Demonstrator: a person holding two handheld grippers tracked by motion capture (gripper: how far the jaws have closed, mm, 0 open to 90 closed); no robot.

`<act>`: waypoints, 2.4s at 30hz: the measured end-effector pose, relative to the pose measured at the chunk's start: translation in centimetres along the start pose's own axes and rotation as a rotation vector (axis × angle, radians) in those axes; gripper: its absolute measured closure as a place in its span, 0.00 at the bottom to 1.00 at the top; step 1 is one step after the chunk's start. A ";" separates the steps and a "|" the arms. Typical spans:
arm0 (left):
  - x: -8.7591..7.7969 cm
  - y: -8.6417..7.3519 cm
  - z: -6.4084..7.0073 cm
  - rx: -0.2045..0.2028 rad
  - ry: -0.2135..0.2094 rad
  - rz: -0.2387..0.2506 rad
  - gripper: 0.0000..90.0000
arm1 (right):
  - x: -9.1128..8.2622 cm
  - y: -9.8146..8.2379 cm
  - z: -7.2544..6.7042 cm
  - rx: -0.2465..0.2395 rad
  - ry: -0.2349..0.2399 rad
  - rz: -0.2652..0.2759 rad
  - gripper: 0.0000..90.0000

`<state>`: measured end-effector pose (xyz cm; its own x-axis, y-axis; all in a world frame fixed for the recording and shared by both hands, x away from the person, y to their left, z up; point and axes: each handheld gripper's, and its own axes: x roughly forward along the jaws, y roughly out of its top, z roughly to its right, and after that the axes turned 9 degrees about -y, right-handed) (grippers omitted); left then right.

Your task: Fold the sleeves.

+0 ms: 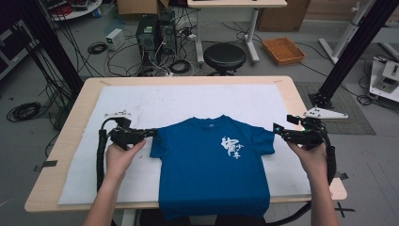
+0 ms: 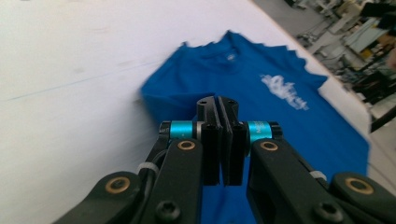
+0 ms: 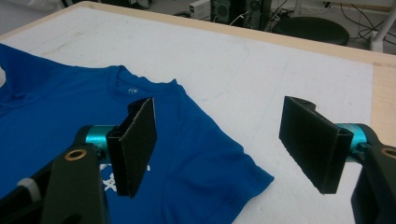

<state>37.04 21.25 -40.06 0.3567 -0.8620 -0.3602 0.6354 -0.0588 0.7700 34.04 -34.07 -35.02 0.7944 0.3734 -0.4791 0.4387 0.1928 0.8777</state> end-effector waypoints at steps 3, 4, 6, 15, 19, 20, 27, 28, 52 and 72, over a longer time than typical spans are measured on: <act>3.2 1.2 1.8 -0.016 -0.023 -0.026 0.98 | -0.1 0.1 -0.1 -0.003 -0.003 0.004 0.30; 4.1 1.4 2.1 -0.014 -0.021 -0.038 0.98 | -0.2 0.1 -0.1 -0.003 -0.002 0.005 0.30; 5.7 1.5 2.5 -0.036 -0.033 -0.053 0.98 | -0.3 0.1 0.0 -0.001 -0.007 0.006 0.30; 10.8 0.7 3.9 0.010 -0.011 -0.058 0.74 | -0.6 0.0 0.5 0.012 -0.017 0.008 0.30; 9.6 0.2 4.2 0.056 0.046 -0.044 0.66 | -0.7 0.0 0.5 0.009 -0.019 0.011 0.30; 8.5 -0.4 4.4 0.075 0.114 -0.070 0.66 | -0.7 0.0 0.5 0.012 -0.021 0.010 0.30; 6.1 -3.7 4.3 0.052 0.217 -0.105 0.60 | -0.5 0.0 0.4 0.014 -0.020 0.007 0.30; 6.2 -4.0 4.2 0.052 0.207 -0.111 0.61 | -0.5 0.0 0.4 0.010 -0.019 0.007 0.30; 7.4 -2.6 2.8 0.175 0.224 -0.102 0.62 | -0.1 -0.3 0.4 0.028 -0.041 -0.003 0.31; 2.8 -1.7 1.0 0.147 0.361 0.068 0.51 | 4.5 -3.4 2.5 0.194 -0.101 -0.167 0.64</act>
<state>36.27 18.47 -41.81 0.6291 -0.6355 -0.4476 0.5067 -0.1014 0.8561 37.15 -35.29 -40.21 0.7378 0.2564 -0.6244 0.6319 0.0628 0.7725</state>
